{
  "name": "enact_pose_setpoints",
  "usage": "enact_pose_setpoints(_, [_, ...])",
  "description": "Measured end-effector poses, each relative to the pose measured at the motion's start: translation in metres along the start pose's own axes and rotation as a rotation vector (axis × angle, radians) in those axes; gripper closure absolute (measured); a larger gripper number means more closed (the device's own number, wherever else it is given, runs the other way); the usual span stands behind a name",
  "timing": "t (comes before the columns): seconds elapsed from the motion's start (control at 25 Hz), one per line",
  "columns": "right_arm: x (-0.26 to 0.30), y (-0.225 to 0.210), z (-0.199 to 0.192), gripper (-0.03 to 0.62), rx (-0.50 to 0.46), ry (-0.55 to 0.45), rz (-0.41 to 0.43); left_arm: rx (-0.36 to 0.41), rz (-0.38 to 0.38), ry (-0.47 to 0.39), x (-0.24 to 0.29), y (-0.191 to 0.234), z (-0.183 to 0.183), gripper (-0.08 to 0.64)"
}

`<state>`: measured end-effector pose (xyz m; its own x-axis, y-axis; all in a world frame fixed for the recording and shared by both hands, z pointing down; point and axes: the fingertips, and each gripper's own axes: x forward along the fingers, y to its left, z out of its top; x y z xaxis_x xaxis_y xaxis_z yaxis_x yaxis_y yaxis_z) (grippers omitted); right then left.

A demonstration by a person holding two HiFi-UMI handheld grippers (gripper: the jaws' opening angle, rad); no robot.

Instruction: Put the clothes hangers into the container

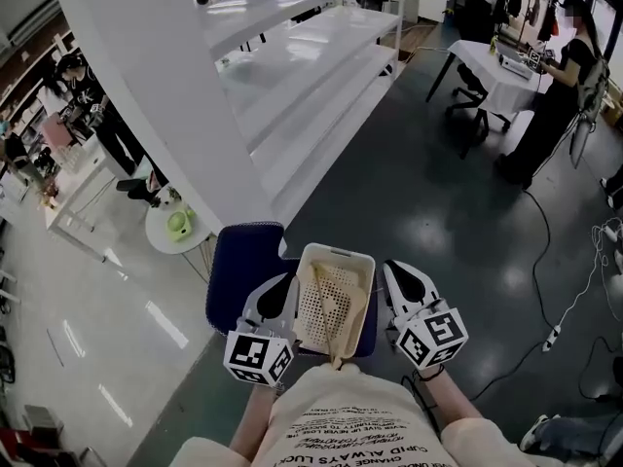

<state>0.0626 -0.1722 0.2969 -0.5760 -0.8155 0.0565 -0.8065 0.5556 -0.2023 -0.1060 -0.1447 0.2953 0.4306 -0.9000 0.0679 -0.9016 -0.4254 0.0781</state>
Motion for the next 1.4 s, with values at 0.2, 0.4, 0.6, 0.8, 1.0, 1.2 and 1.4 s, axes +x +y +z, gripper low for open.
enact_pose_setpoints(0.2, [-0.002,-0.005,0.014,0.589,0.008,-0.036,-0.005,0.026,0.033,-0.026,-0.004,0.008,0.014,0.537])
enact_pose_setpoints(0.4, [-0.006,-0.005,0.019,0.591,0.011,-0.052,-0.012,0.037,0.06,-0.038,-0.012,0.012,0.017,0.537])
enact_pose_setpoints(0.6, [-0.012,-0.004,0.019,0.591,0.009,-0.053,-0.014,0.043,0.078,-0.031,-0.019,0.01,0.015,0.537])
enact_pose_setpoints(0.8, [-0.014,-0.005,0.021,0.591,-0.002,-0.052,-0.009,0.046,0.089,-0.028,-0.02,0.009,0.017,0.537])
enact_pose_setpoints(1.0, [-0.015,-0.001,0.022,0.591,-0.006,-0.052,-0.008,0.048,0.092,-0.026,-0.023,0.01,0.019,0.537])
enact_pose_setpoints(1.2, [-0.019,-0.001,0.023,0.591,-0.012,-0.051,-0.008,0.042,0.095,-0.027,-0.023,0.007,0.019,0.537])
enact_pose_setpoints(1.4, [-0.024,-0.008,0.018,0.591,-0.019,-0.059,-0.021,0.044,0.088,-0.028,-0.02,0.001,0.012,0.537])
